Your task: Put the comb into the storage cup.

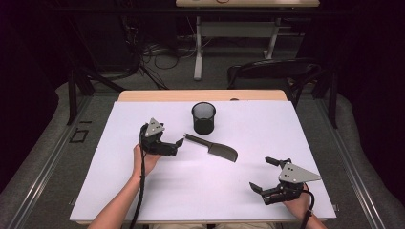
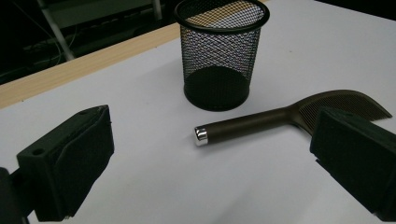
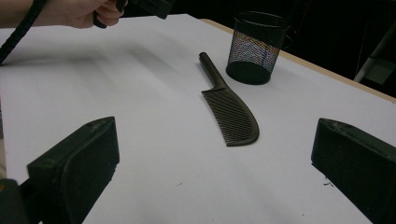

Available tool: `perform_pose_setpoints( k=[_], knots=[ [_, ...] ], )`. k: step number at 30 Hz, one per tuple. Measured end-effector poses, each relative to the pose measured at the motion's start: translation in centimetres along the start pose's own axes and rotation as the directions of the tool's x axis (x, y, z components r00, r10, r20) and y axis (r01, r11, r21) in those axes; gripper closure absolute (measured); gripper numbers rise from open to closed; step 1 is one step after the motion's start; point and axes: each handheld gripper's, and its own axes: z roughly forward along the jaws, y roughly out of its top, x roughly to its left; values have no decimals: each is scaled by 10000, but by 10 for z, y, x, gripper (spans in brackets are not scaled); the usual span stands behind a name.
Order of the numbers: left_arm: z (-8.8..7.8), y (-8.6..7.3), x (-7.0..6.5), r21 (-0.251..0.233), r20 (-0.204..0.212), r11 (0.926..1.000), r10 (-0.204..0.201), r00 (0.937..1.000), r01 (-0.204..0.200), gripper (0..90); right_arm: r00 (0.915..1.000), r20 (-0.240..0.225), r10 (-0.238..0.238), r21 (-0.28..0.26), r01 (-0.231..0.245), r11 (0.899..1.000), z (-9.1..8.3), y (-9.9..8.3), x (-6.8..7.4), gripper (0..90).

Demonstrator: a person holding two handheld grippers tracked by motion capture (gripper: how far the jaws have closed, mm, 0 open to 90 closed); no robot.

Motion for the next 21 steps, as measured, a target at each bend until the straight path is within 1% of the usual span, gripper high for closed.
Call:
perform_pose_setpoints(
  k=[2,6,9,10,12,14,15,16,20,21],
  knots=[
    [3,1,0,45,-106,10000,13,9999,-13,0,10000,-20,-12,-4,12,10000,0,0,0,6],
    [10,5,2,171,-152,9998,69,9999,-66,18,10000,-30,10,16,-10,10000,0,0,0,6],
    [13,6,3,204,-220,9997,123,9997,-118,122,10000,-34,3,18,-3,10000,1,0,0,7],
    [15,6,3,227,-185,9997,81,9998,-77,162,10000,-34,-8,38,8,10000,0,0,0,7],
    [19,7,4,310,-243,9995,89,9997,-82,210,10000,-32,-28,39,28,10000,1,0,0,7],
    [22,8,5,345,-294,9994,12,9996,-2,304,10000,-37,-25,58,25,10000,1,0,0,7],
    [24,8,6,376,-301,9993,-30,9995,41,382,10000,-28,-38,67,39,10000,1,0,0,7],
    [25,9,7,457,-272,9989,-20,9996,32,440,10000,-36,-21,72,22,10000,1,0,0,7],
    [32,11,11,704,55,9974,-129,9999,125,655,10000,-54,-16,105,17,9999,1,0,0,8],
    [34,11,11,823,76,9966,-68,9999,62,694,10000,-34,-25,92,25,10000,1,0,0,8]
  ],
)
